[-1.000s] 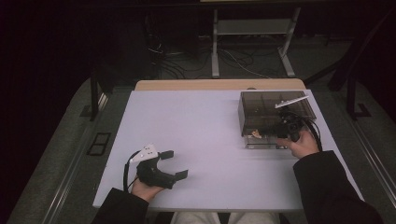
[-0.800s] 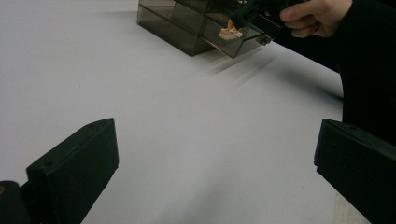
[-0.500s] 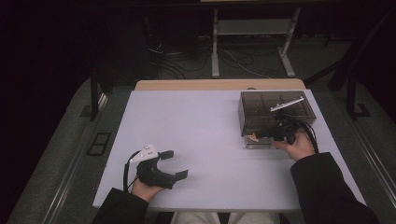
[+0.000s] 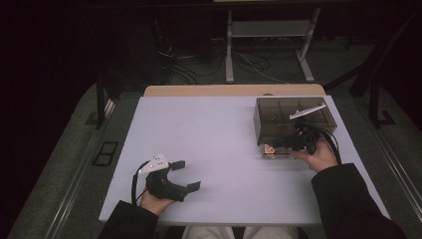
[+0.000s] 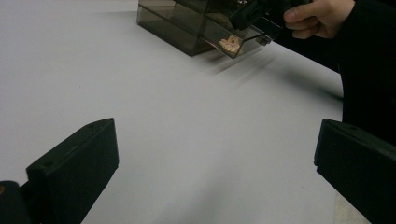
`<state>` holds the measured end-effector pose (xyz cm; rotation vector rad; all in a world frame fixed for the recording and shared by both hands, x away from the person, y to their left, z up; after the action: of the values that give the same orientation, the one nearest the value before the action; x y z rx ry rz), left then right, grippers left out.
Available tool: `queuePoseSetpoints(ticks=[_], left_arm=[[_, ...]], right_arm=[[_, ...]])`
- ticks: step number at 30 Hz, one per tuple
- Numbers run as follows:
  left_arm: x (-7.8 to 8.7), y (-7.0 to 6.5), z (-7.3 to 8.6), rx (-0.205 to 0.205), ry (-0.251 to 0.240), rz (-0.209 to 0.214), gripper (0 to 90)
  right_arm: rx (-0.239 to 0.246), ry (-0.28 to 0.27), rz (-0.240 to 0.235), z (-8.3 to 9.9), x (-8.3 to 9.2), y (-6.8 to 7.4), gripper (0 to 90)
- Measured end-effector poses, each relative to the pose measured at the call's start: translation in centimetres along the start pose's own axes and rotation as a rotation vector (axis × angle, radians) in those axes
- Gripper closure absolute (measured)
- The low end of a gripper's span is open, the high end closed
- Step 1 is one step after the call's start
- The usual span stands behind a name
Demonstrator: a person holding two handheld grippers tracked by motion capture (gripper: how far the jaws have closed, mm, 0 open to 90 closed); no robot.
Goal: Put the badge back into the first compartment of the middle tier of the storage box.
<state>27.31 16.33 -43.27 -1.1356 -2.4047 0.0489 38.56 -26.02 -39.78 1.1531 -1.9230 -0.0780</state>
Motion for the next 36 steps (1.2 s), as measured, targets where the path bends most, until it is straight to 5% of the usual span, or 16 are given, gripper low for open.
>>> queuePoseSetpoints(ticks=[5,12,20,36], left_arm=[[0.0,0.0,0.0,0.001,0.000,-0.001,0.0],[0.0,0.0,0.0,0.004,-0.001,0.000,0.0],[0.1,0.0,0.0,0.005,-0.001,0.001,0.0],[0.1,0.1,0.0,0.010,0.000,0.004,0.0]], right_arm=[[0.018,-0.013,0.021,0.1,0.5,0.5,53.6],[0.034,-0.030,0.027,0.5,1.2,1.1,18.7],[0.065,-0.040,0.052,1.1,1.8,2.2,0.4],[0.065,-0.086,0.032,3.3,3.3,3.4,0.1]])
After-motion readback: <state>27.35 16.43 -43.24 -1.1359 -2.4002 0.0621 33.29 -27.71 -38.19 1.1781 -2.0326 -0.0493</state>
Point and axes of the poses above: each handheld gripper's, and its own axes: x roughly backward along the jaws, z roughly out of its underside, y roughly to its left, the point moved 1 cm from there along -x, roughly forward along the jaws, and after that the axes turned 9 degrees about -z, right-handed, at the moved point
